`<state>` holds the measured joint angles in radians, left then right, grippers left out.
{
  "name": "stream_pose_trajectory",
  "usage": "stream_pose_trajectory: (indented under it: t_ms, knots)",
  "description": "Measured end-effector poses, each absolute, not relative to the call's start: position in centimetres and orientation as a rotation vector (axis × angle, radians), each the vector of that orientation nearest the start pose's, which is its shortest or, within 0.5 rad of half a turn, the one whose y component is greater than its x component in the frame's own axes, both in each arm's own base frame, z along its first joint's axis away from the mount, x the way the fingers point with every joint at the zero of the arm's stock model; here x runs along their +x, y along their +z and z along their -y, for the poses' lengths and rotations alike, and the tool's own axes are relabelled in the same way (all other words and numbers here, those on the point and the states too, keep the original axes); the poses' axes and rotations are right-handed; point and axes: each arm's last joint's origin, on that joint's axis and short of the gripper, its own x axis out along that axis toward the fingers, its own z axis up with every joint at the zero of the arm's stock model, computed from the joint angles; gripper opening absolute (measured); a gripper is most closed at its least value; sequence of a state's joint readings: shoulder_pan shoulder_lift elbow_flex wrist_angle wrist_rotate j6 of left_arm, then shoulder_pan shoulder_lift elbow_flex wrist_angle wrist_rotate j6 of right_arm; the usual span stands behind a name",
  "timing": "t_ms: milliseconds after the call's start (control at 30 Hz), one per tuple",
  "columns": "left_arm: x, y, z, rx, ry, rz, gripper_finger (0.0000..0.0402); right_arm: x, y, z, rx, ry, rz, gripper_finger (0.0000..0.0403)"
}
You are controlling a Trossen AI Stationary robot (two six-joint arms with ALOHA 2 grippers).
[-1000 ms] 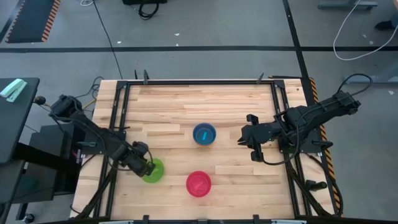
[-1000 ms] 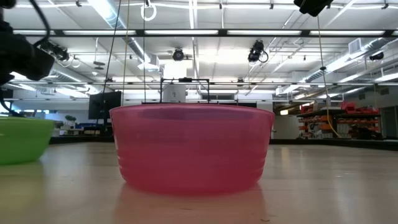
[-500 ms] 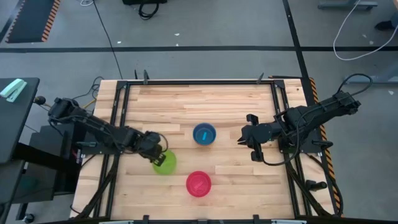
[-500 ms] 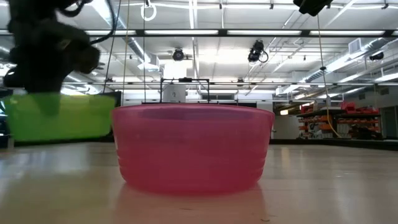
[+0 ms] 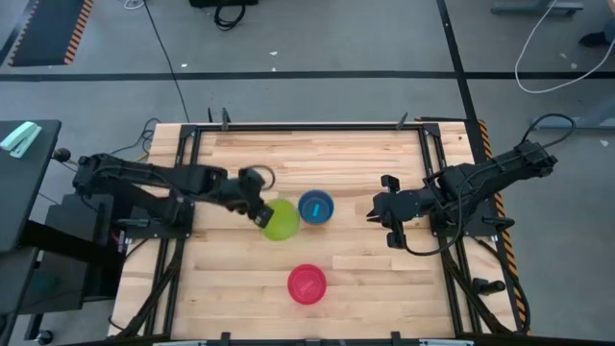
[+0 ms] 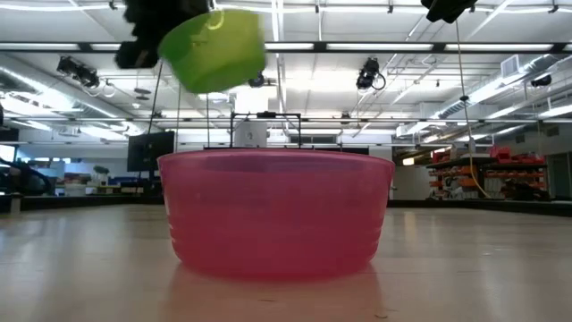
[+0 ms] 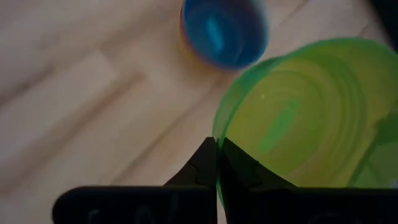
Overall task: Nest bowls inside each other
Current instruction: Stack the green bowl onto the blue bowl
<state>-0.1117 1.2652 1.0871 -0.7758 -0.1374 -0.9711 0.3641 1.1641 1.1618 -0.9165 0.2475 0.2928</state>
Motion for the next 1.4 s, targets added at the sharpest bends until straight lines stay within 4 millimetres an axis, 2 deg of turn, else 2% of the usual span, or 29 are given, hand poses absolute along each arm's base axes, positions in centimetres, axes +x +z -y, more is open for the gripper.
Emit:
stream_pose_trajectory:
  t_ms: [100,200,300,500,833,1033,1400]
  knots:
    - [25.1,31.1,1.4,-0.757,0.477,-0.777,0.0009,20.7,32.9,-7.1,-0.004,-0.02,-0.88,0.0055]
    - [25.7,32.2,0.5,-0.733,0.48,-0.74,0.0008,20.7,32.9,-7.1,-0.011,-0.023,-0.878,0.0055]
    - [26.6,32.5,-0.1,-0.719,0.484,-0.723,0.0008,20.7,32.9,-7.1,-0.018,-0.033,-0.875,0.0055]
    - [29.1,31.8,-1.5,-0.678,0.492,-0.774,0.0008,20.7,32.9,-7.1,-0.019,-0.034,-0.875,0.0055]
    - [34.4,28.7,-3.9,-0.644,0.446,-0.915,0.0008,20.7,32.9,-7.1,-0.024,-0.031,-0.875,0.0055]
    - [36.7,27.0,-6.0,-0.64,0.465,-0.969,0.0008,20.7,32.9,-7.1,-0.016,-0.035,-0.876,0.0055]
    - [38.1,22.3,-7.9,-0.687,0.501,-1.153,0.0008,20.7,32.9,-7.1,-0.016,-0.035,-0.878,0.0055]
